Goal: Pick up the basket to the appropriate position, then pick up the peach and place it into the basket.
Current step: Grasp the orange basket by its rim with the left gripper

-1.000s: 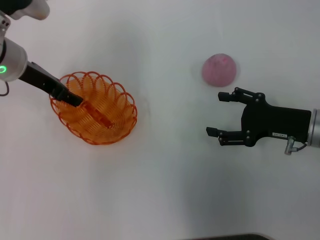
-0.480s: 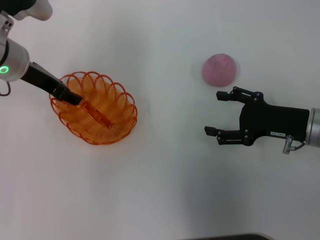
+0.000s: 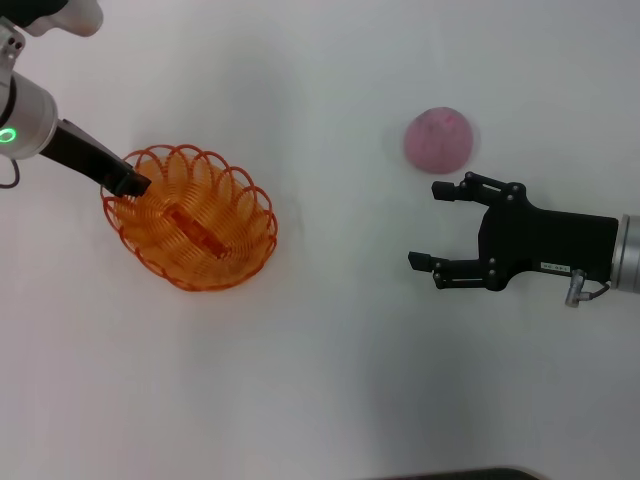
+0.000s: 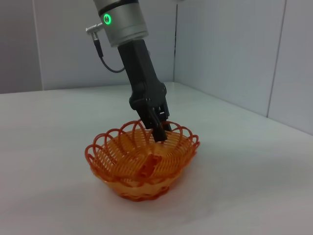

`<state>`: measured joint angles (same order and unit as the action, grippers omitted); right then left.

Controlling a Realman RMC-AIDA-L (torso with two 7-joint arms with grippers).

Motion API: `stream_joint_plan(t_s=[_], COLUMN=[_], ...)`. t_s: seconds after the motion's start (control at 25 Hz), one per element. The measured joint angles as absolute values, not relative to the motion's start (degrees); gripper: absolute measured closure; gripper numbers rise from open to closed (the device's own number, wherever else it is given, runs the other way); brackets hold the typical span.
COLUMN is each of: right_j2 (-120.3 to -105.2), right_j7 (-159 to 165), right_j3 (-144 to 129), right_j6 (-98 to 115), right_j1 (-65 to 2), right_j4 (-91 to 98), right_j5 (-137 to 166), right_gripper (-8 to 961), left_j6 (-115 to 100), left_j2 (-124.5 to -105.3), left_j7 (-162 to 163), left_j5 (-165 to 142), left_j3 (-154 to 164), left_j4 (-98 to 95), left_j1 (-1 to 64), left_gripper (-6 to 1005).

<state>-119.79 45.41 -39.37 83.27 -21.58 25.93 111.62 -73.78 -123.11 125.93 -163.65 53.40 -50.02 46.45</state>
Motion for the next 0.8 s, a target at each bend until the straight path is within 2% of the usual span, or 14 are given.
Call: stream_joint_plan(t_s=[0.28, 0.4, 0.64, 0.8], right_j2=[-119.85, -119.89, -119.98, -119.98], right_j7=[45.44, 45.44, 45.44, 45.44], right_j3=[-39.37, -39.38, -39.37, -39.37], right_j6=[83.26, 83.17, 83.10, 83.11], right_j1=[-21.79, -21.85, -21.99, -22.05], right_j4=[25.86, 25.84, 25.84, 25.84], right_j5=[111.62, 111.62, 111.61, 111.62], right_gripper=[7, 7, 7, 8], left_j6=[-73.74, -73.77, -75.29, -78.86], left_j2=[-123.14, -123.13, -122.27, -120.98], left_j7=[125.94, 126.22, 128.99, 132.08], left_j5=[-163.65, -163.64, -163.26, -163.14], left_j3=[53.44, 53.18, 52.95, 52.74], left_j4=[-50.00, -50.04, -50.10, -49.93], left_j1=[46.55, 46.58, 47.08, 48.20], left_gripper=[786, 846, 848, 856])
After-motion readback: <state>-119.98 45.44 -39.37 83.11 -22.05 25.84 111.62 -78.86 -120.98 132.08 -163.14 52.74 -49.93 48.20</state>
